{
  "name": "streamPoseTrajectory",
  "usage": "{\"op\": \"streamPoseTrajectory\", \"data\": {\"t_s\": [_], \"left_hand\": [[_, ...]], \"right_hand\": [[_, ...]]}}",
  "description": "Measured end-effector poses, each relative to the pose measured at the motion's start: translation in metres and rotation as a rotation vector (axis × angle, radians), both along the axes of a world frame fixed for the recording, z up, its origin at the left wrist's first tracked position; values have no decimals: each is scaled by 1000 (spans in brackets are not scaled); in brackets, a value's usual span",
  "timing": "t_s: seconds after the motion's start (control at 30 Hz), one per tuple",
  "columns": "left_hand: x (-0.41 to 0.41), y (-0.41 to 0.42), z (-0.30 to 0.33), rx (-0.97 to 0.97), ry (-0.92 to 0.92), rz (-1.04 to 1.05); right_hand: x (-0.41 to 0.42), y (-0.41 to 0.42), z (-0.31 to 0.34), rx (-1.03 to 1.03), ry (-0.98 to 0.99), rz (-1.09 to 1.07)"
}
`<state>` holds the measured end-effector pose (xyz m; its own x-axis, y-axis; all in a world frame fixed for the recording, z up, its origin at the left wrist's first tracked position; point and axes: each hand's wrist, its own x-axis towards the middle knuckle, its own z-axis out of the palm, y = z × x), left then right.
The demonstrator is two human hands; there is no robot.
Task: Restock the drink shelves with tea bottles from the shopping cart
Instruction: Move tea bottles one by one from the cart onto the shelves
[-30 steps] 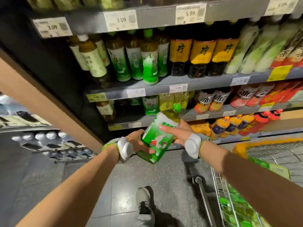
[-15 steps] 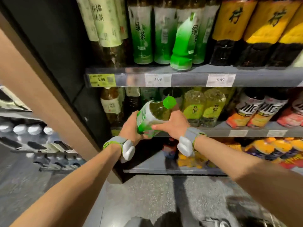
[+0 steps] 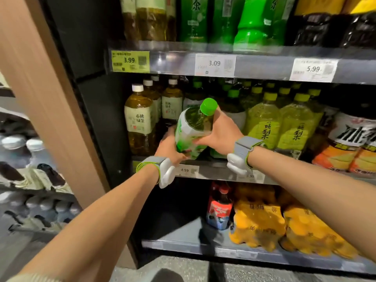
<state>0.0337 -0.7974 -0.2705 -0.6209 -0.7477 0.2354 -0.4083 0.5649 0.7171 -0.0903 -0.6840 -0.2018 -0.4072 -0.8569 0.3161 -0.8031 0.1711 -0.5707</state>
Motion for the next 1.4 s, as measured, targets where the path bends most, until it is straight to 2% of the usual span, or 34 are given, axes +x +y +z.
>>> {"op": "streamPoseTrajectory", "data": {"t_s": [0.13,0.43,0.6,0.77,1.0,1.27,1.4], "left_hand": [[-7,-4,-8,-30,-74,29],[-31,-34,-20,207,-11,-10],[-46,-43,-18,170,-167,-78],[-61,-45,-18,123,-200,-45],[-71,-45,-12,169,-171,-28],[-67,-39,-21,306,-89,8],[-58,-31,-14,239,-168,104]], "right_hand": [[-4,-6,1,111,165,-15],[-14,-35,29,315,401,-25],[-36,-52,33,363,563,-111],[-43,-67,38,464,594,-186],[-47,-78,31,443,681,-284],[-43,-66,31,413,721,-248],[-43,-48,35,365,671,-169]]}}
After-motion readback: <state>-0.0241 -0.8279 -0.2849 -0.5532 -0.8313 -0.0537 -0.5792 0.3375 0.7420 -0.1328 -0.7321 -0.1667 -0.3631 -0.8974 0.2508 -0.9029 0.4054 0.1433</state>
